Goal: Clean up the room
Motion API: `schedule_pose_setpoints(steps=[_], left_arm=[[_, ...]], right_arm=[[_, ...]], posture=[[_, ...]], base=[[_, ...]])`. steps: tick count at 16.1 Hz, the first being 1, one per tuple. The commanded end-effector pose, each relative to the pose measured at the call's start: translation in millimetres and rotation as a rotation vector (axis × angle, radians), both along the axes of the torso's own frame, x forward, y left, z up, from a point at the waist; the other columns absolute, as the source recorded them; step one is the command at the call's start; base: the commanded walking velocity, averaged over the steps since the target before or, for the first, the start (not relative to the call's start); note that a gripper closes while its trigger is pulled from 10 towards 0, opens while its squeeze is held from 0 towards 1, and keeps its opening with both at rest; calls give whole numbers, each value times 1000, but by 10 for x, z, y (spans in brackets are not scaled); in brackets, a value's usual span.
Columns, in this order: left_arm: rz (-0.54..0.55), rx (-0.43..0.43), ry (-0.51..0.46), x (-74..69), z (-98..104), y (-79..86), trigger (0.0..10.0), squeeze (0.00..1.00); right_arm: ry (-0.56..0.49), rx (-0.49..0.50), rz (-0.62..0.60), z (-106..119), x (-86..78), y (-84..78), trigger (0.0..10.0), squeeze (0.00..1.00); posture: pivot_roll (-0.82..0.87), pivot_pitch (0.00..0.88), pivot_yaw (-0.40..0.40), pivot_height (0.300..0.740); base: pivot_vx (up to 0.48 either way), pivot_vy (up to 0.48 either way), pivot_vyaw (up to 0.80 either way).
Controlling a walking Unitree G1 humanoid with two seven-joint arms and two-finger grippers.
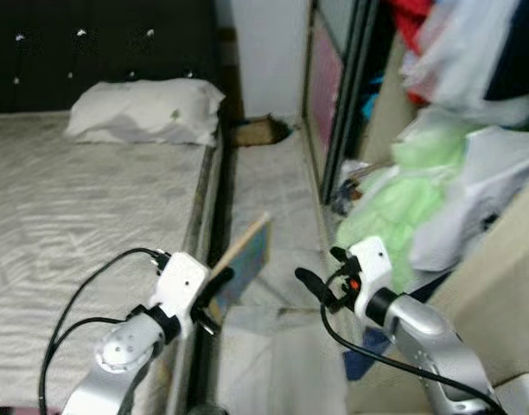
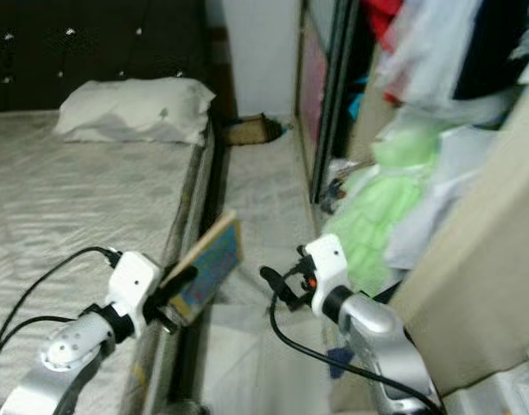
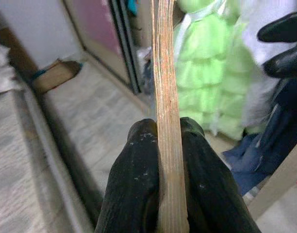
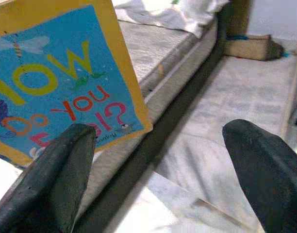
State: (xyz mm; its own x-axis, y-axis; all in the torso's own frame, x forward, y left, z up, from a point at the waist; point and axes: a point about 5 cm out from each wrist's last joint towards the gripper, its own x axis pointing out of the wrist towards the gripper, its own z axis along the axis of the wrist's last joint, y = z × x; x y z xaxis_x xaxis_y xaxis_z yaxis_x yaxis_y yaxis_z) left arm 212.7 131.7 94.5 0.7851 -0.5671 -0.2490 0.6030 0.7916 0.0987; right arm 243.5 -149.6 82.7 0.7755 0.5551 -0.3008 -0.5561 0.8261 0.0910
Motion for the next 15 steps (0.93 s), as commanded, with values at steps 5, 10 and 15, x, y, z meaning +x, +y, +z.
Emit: schedule_pose_setpoints(steps=[5, 10, 15], left_arm=[[12, -24, -45, 39, 92, 17, 10000, 0], [12, -25, -45, 40, 89, 10, 10000, 0], [19, -26, -50, 49, 96, 10, 10000, 0]], right_arm=[[-42, 37, 20, 75, 39, 66, 10000, 0], [-61, 39, 42, 96, 44, 90, 10000, 0], [-63, 60, 92, 107, 10, 153, 10000, 0]], posture=[[-42, 11, -2, 740], [-43, 9, -2, 740], [-40, 8, -1, 740]], base=[[0, -56, 0], [0, 0, 0], [0, 0, 756]])
